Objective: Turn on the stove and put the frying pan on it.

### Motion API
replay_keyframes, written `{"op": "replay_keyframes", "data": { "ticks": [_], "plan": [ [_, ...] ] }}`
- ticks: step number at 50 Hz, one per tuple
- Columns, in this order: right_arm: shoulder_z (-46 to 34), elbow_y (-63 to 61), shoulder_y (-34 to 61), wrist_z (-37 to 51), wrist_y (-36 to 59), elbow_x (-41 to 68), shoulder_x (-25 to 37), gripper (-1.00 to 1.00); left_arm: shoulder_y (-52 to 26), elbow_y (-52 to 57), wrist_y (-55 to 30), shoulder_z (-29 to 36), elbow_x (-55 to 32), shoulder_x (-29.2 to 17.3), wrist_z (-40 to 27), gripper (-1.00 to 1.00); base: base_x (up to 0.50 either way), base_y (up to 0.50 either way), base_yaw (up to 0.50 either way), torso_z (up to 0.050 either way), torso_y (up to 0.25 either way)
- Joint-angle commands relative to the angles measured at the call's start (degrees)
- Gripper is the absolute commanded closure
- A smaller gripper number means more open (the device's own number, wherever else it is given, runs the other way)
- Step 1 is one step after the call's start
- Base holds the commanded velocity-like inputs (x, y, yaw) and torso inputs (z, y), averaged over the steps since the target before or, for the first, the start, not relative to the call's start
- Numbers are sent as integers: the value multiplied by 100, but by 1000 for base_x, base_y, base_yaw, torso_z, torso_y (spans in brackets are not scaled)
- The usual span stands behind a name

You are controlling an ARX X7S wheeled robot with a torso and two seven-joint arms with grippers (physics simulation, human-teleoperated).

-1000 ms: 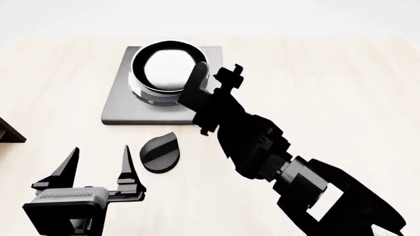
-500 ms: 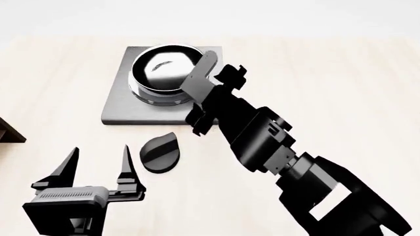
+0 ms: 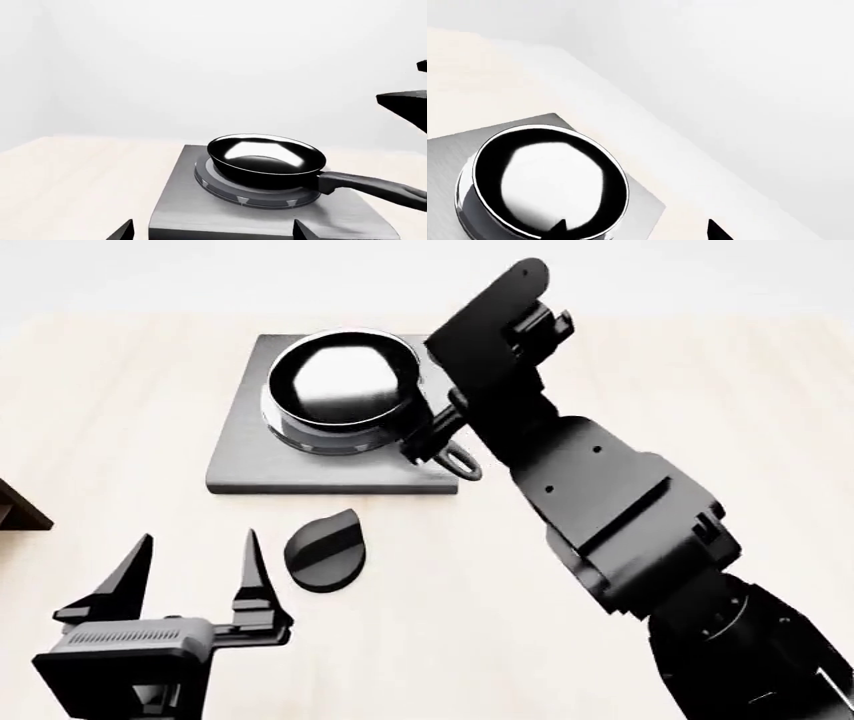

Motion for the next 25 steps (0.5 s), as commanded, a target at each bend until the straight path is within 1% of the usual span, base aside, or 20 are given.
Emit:
{"op": "replay_keyframes", "data": {
  "ticks": [1, 3, 4, 7, 9, 10, 11, 13, 14, 15, 16, 17, 18, 19, 21, 23, 25],
  "plan": [
    [1049, -2156, -772, 676, 64, 356, 955, -100, -22, 253, 49, -166, -38, -87, -93, -100, 0, 0, 0, 0, 0],
    [1270, -2521, -971, 764, 134, 514, 1091, -100, -23, 336, 68, -218, -55, -111, -115, -100, 0, 0, 0, 0, 0],
    [1475, -2964, -1261, 925, 116, 571, 1273, -100, -17, 433, 142, -292, -53, -119, -148, -100, 0, 0, 0, 0, 0],
    [1941, -3512, -1744, 1163, 88, 817, 1443, -100, -11, 607, 140, -370, -97, -162, -191, -100, 0, 0, 0, 0, 0],
    [2271, -3918, -2258, 1352, -119, 878, 1619, -100, -10, 781, 146, -424, -116, -214, -209, -100, 0, 0, 0, 0, 0],
    [2307, -4053, -2508, 1463, -433, 626, 1732, -100, -2, 872, 170, -439, -176, -257, -166, -100, 0, 0, 0, 0, 0],
    [2576, -4210, -2862, 1600, -759, 566, 1814, -100, 23, 1017, 270, -497, -112, -284, -176, -100, 0, 0, 0, 0, 0],
    [2856, -4314, -3104, 1721, -891, 650, 1838, -100, 28, 1125, 297, -554, -139, -310, -194, -100, 0, 0, 0, 0, 0],
    [3141, -4486, -3443, 1801, -1060, 783, 1868, -100, 30, 1245, 344, -641, -103, -340, -233, -100, 0, 0, 0, 0, 0],
    [3234, -4545, -3575, 1825, -1094, 842, 1887, -100, 31, 1301, 364, -688, -113, -352, -253, -100, 0, 0, 0, 0, 0],
    [3223, -4633, -3779, 1842, -1249, 675, 1964, -100, 37, 1378, 388, -758, -149, -371, -278, -100, 0, 0, 0, 0, 0],
    [3384, -4755, -4134, 1912, -1546, 593, 1976, -100, 58, 1510, 439, -873, -190, -404, -313, -100, 0, 0, 0, 0, 0],
    [3418, -4824, -4251, 1900, -1575, 606, 2028, -100, 75, 1565, 466, -914, -190, -416, -325, -100, 0, 0, 0, 0, 0],
    [3571, -4906, -4613, 1948, -2118, 341, 2008, -100, 105, 1671, 555, -1002, -171, -423, -349, -100, 0, 0, 0, 0, 0],
    [3703, -4982, -4874, 1938, -2282, 384, 2054, -100, 133, 1750, 623, -1063, -140, -426, -368, -100, 0, 0, 0, 0, 0],
    [3952, -4997, -5418, 2000, -2820, 274, 1960, -100, 187, 1864, 798, -1218, -132, -387, -426, -100, 0, 0, 0, 0, 0],
    [4054, -5038, -5678, 2012, -3106, 121, 1952, -100, 211, 1903, 970, -1320, 40, -325, -476, -100, 0, 0, 0, 0, 0]
  ]
}}
